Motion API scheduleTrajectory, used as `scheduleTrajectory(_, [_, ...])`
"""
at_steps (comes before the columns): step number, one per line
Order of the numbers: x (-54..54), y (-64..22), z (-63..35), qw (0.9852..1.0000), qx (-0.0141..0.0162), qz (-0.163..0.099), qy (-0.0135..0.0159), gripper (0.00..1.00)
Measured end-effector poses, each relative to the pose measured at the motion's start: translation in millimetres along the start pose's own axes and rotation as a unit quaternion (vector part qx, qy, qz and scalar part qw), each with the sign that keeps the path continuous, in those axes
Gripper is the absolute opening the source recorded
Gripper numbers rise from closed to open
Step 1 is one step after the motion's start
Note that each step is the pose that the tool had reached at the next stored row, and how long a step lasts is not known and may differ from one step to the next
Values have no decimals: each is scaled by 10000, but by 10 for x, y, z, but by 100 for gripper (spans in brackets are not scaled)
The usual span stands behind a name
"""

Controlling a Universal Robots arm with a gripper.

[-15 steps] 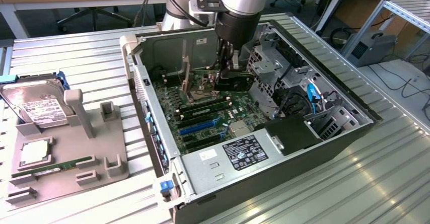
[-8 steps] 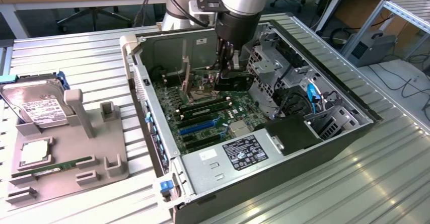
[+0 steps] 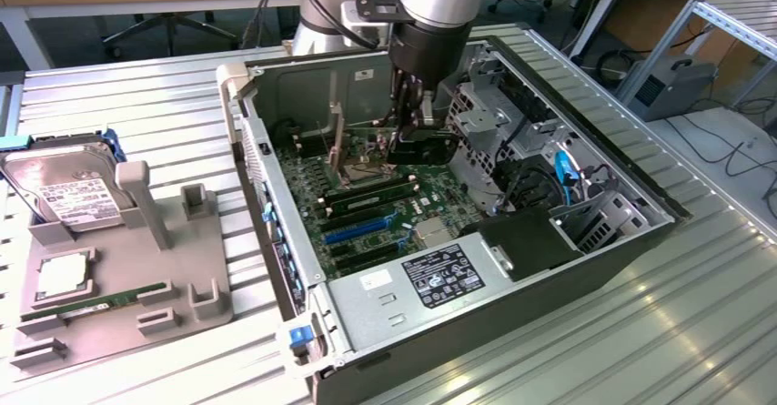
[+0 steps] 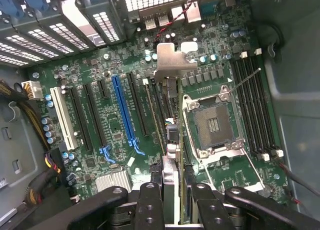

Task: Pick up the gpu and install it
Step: 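Insert the gpu into the slot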

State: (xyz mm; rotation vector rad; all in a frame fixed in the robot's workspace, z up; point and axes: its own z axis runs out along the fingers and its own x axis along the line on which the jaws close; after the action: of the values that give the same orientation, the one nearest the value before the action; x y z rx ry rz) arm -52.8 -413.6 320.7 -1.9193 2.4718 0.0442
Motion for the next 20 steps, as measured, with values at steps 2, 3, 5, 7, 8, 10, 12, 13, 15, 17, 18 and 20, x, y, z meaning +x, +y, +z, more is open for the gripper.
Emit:
scheduleTrajectory(2, [0, -1, 0, 10000, -1, -22, 0, 27])
scheduleTrajectory(3, [0, -1, 0, 10000, -1, -33, 1, 27])
scheduleTrajectory(5, [0, -1, 1, 10000, -1, -53, 0, 27])
scheduleTrajectory(7, [0, -2, 1, 10000, -2, -70, 1, 27])
scheduleTrajectory(8, [0, -2, 0, 10000, -2, -79, 1, 27])
scheduleTrajectory(10, [-1, -2, 1, 10000, -3, -96, 1, 27])
scheduleTrajectory(12, [-1, -3, 1, 9999, -3, -115, 1, 27])
scheduleTrajectory(13, [-1, -3, 1, 9999, -3, -126, 2, 27])
scheduleTrajectory(15, [-1, -3, 1, 9999, -4, -146, 2, 27])
scheduleTrajectory(17, [-1, -3, 1, 9999, -4, -163, 2, 27])
scheduleTrajectory(18, [-1, -3, 1, 9999, -5, -171, 2, 27])
scheduleTrajectory(20, [-1, -4, 1, 9998, -5, -188, 3, 27])
